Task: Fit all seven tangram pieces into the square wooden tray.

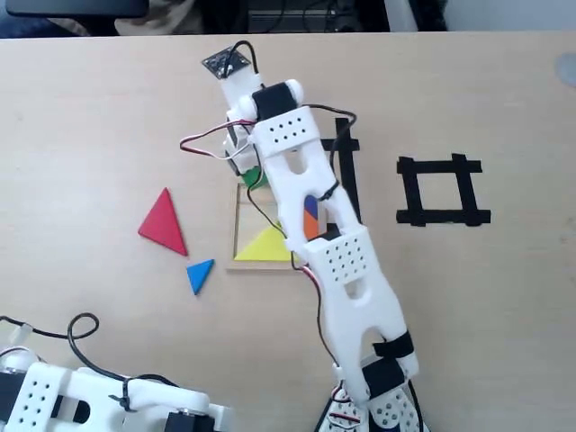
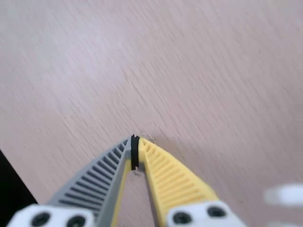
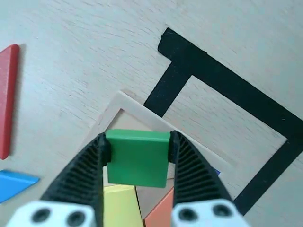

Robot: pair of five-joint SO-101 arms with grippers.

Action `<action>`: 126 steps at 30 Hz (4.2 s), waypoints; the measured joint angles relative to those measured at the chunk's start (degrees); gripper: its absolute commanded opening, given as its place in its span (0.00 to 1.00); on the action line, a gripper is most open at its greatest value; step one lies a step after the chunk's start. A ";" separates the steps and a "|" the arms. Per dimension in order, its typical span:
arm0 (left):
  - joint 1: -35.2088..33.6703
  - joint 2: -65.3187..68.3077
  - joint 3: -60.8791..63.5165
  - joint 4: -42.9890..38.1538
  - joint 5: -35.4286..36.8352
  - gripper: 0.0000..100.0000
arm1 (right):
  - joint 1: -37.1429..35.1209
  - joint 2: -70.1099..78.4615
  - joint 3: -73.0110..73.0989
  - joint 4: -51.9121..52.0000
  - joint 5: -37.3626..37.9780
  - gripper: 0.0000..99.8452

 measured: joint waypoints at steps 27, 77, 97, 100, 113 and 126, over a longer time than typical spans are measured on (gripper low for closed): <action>0.00 0.00 0.00 0.00 1.05 0.03 | -1.85 -49.32 73.41 -27.60 -1.49 0.01; 0.00 0.00 0.00 0.00 1.05 0.03 | 0.79 -29.89 74.99 -46.59 11.60 0.05; 0.00 0.00 0.00 0.00 1.05 0.03 | 1.93 -29.89 74.99 -46.51 11.60 0.19; 0.00 0.00 0.00 0.00 1.05 0.03 | 1.93 -29.89 74.99 -46.51 11.60 0.19; 0.00 0.00 0.00 0.00 1.05 0.03 | 2.55 -35.60 77.27 -46.51 9.14 0.25; 0.00 0.00 0.00 0.00 1.05 0.03 | 1.23 -36.31 79.74 -49.32 8.00 0.10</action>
